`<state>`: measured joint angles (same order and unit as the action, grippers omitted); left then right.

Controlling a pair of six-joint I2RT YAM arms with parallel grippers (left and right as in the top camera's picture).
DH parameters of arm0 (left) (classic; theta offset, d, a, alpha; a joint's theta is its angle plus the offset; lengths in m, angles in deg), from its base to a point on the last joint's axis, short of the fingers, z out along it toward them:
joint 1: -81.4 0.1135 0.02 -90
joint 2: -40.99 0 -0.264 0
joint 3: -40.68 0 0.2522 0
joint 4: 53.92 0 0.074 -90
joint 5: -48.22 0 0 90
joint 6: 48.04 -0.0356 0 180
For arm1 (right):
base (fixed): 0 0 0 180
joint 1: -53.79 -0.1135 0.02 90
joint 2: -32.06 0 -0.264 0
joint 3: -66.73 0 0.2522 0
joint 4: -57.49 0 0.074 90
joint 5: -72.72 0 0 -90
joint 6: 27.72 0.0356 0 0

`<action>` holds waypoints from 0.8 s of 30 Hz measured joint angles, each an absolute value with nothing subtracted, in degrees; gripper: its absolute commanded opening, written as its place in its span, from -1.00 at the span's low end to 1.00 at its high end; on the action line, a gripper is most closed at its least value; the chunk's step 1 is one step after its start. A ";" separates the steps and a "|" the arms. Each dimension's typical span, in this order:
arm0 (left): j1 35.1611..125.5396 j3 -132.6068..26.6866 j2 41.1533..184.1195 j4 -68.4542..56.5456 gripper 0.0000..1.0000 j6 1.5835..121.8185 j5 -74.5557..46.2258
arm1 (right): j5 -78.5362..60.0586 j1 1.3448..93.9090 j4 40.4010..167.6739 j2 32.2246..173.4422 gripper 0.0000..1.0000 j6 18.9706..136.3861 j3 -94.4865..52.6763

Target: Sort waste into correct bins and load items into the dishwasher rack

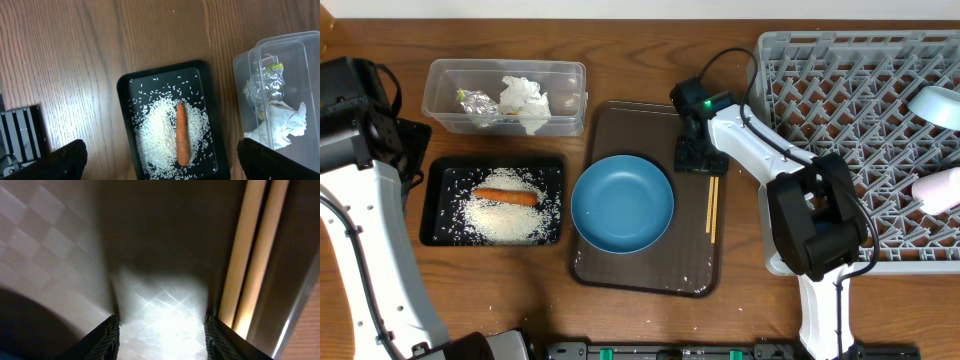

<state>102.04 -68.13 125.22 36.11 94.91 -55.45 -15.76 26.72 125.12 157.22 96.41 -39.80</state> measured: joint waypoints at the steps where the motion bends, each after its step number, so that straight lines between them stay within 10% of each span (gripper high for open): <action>1: 102.02 -68.13 125.19 36.11 0.96 94.91 -55.45 | -15.74 26.72 125.07 157.22 0.03 95.95 -39.80; 24: 102.04 -68.13 125.22 36.11 0.96 94.91 -55.45 | -14.82 29.30 130.30 155.85 0.13 91.56 -43.78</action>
<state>102.04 -68.13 125.22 36.11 94.91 -55.45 -14.82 29.30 130.30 155.85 91.56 -43.78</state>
